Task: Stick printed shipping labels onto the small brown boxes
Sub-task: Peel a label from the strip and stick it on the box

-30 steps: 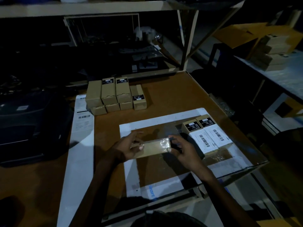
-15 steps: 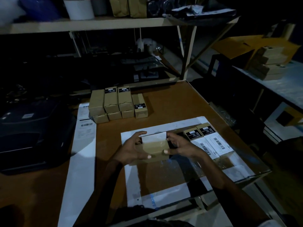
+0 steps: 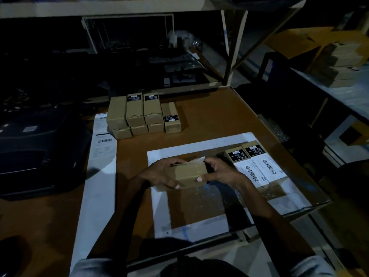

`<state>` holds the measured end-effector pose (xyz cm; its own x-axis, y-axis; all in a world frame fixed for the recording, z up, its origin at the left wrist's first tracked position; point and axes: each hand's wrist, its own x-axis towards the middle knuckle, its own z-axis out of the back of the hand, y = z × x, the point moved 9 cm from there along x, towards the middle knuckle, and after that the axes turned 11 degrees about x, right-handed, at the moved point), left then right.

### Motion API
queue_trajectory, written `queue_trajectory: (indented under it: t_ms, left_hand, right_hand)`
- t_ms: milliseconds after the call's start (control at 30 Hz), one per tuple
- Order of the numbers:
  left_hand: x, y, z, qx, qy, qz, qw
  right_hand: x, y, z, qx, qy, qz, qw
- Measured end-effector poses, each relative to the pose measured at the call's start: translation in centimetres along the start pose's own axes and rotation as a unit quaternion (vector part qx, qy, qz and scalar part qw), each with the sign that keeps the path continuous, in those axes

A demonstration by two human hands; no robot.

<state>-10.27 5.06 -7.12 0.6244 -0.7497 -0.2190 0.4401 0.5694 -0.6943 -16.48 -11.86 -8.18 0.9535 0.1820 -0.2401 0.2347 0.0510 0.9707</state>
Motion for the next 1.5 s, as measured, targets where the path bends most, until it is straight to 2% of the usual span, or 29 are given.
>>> queue_trajectory:
  t_ms: [433,700,933,1100,1233,1333,1433,1500]
  left_hand:
    - [-0.1,0.4,-0.1,0.059,-0.013,-0.033,0.998]
    - [-0.4,0.5,-0.3,0.058,-0.012,-0.035,0.998]
    - [-0.4,0.6,-0.6,0.095,-0.004,-0.034,0.995]
    - [-0.7,0.4,-0.6,0.087,-0.025,-0.043,0.995]
    - [-1.3,0.4,-0.6,0.045,-0.057,-0.046,0.996]
    - [-1.8,0.1,-0.7,0.053,-0.065,-0.067,0.994]
    - [-2.1,0.0,-0.7,0.050,-0.069,-0.068,0.994]
    - [-2.0,0.3,-0.8,0.035,-0.075,-0.060,0.995]
  right_hand:
    - [0.1,0.5,-0.2,-0.003,0.019,0.026,0.999]
    - [-0.3,0.7,-0.2,-0.003,0.003,0.003,1.000]
    - [-0.3,0.7,-0.2,0.013,-0.001,0.056,0.998]
    - [-0.2,0.3,-0.1,0.013,-0.010,0.070,0.997]
    - [-0.5,-0.1,0.3,0.003,-0.030,0.071,0.997]
    - [-1.4,0.6,-0.1,0.005,-0.057,0.097,0.994]
    - [-2.2,1.0,-0.2,-0.019,-0.118,0.118,0.986]
    - [-3.2,1.4,0.0,-0.088,-0.179,0.137,0.970]
